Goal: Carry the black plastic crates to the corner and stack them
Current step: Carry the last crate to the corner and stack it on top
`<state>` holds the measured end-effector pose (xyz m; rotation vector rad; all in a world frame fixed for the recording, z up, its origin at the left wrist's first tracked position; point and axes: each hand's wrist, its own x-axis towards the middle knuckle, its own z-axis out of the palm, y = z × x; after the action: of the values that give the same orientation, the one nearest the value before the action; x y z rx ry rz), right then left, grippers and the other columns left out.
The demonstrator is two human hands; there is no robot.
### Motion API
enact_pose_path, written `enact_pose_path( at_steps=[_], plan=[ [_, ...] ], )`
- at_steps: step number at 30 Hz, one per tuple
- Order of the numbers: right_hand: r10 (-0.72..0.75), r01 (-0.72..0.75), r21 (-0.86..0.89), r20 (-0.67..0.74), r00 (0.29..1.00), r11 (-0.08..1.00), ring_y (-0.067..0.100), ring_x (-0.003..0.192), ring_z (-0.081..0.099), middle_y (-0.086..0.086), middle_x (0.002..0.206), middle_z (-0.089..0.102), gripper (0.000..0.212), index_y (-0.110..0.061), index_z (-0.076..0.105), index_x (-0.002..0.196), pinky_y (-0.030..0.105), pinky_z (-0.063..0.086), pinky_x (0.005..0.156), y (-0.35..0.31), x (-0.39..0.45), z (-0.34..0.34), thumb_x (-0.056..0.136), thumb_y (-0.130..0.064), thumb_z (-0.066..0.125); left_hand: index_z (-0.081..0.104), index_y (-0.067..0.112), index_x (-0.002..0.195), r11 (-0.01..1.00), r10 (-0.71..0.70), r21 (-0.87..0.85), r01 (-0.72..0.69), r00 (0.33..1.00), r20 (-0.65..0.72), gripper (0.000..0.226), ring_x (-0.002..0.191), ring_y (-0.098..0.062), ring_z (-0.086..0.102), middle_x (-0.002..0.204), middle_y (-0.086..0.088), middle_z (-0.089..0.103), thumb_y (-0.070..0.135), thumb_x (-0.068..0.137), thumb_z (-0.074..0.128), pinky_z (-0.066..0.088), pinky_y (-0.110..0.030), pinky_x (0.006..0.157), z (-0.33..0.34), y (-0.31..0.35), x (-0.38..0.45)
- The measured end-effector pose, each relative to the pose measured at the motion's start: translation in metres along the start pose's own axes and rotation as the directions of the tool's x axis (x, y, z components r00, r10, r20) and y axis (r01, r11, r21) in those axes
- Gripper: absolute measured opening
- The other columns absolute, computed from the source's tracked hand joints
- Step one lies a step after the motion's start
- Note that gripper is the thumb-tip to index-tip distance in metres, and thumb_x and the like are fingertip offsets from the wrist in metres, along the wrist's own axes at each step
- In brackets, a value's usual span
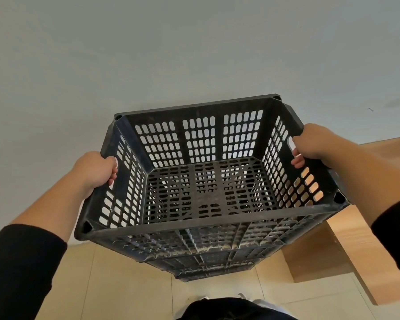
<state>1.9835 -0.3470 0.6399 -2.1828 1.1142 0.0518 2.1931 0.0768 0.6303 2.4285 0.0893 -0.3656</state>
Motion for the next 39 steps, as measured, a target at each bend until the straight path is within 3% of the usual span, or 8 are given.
enact_pose_path(
  at_steps=[2,6,14,20,25,29,34,39],
  plan=[
    [0.008,-0.008,0.007,-0.035,0.999,1.0,0.028,0.055,0.069,0.021,0.076,0.068,0.025,-0.001,0.054,0.078,0.035,0.057,0.049,0.0,0.002,0.0,0.103,-0.002,0.05,0.069,-0.004,0.089,1.0,0.015,0.017,-0.015,1.0,-0.024,0.03,0.063,-0.026,0.06,0.076,-0.016,0.068,0.016,0.104,0.051,0.05,-0.036,0.065,0.002,0.0,-0.002],
    [-0.026,0.018,-0.083,-0.101,0.995,0.996,0.03,0.064,0.078,0.018,0.072,0.077,0.022,0.002,0.058,0.087,0.04,0.063,0.068,-0.007,0.003,0.001,0.105,-0.007,0.049,0.07,-0.002,0.086,0.998,0.033,0.055,-0.029,0.997,-0.067,0.033,0.064,-0.027,0.063,0.076,-0.016,0.071,0.016,0.105,0.05,0.048,-0.037,0.063,0.009,0.003,-0.007],
    [-0.098,0.053,-0.288,-0.145,0.984,0.956,0.027,0.062,0.06,0.017,0.073,0.066,0.019,0.002,0.063,0.07,0.031,0.036,0.05,-0.005,0.003,0.004,0.089,0.002,0.066,0.07,-0.002,0.083,0.997,0.05,0.062,-0.046,0.997,-0.065,0.038,0.069,-0.029,0.066,0.083,-0.019,0.075,0.017,0.108,0.049,0.055,-0.046,0.084,0.007,0.005,-0.014],
    [-0.088,0.049,-0.275,-0.131,0.987,0.96,0.034,0.074,0.069,0.02,0.081,0.069,0.024,0.002,0.049,0.1,0.038,0.052,0.06,0.004,-0.002,0.008,0.088,0.005,0.07,0.065,0.001,0.084,0.997,0.062,0.038,-0.06,0.996,-0.061,0.033,0.074,-0.032,0.067,0.089,-0.02,0.076,0.015,0.108,0.048,0.058,-0.051,0.089,0.002,0.005,-0.013],
    [-0.089,0.049,-0.28,-0.13,0.987,0.959,0.029,0.065,0.059,0.019,0.076,0.063,0.025,0.0,0.048,0.077,0.034,0.043,0.053,0.006,-0.001,0.007,0.085,0.011,0.069,0.069,-0.002,0.089,0.999,0.039,0.031,-0.037,0.996,-0.075,0.035,0.071,-0.029,0.066,0.089,-0.02,0.076,0.019,0.109,0.048,0.057,-0.048,0.084,0.004,0.004,-0.013],
    [-0.128,0.087,-0.264,-0.14,0.982,0.96,0.033,0.068,0.065,0.021,0.077,0.067,0.006,0.005,0.06,0.086,0.032,0.045,0.053,0.001,0.005,0.001,0.089,0.004,0.064,0.067,0.0,0.084,0.999,0.037,0.043,-0.033,0.996,-0.084,0.038,0.073,-0.031,0.067,0.088,-0.021,0.075,0.019,0.11,0.047,0.057,-0.048,0.087,0.008,0.007,-0.014],
    [-0.164,0.117,-0.271,-0.157,0.974,0.955,0.027,0.06,0.058,0.016,0.069,0.062,0.016,0.003,0.061,0.077,0.03,0.037,0.049,-0.001,0.007,-0.003,0.092,0.0,0.057,0.066,-0.001,0.078,0.998,0.04,0.043,-0.037,0.996,-0.078,0.042,0.075,-0.034,0.067,0.086,-0.023,0.076,0.018,0.11,0.045,0.057,-0.055,0.098,0.011,0.006,-0.014],
    [-0.174,0.099,-0.315,-0.22,0.96,0.944,0.024,0.066,0.055,0.01,0.077,0.055,0.011,-0.001,0.051,0.105,0.031,0.038,0.051,0.005,0.013,0.005,0.101,-0.01,0.056,0.063,0.0,0.083,1.0,0.024,0.007,-0.024,0.997,-0.076,0.036,0.073,-0.03,0.065,0.092,-0.022,0.075,0.016,0.11,0.046,0.058,-0.047,0.084,0.011,0.006,-0.015]
  ],
)
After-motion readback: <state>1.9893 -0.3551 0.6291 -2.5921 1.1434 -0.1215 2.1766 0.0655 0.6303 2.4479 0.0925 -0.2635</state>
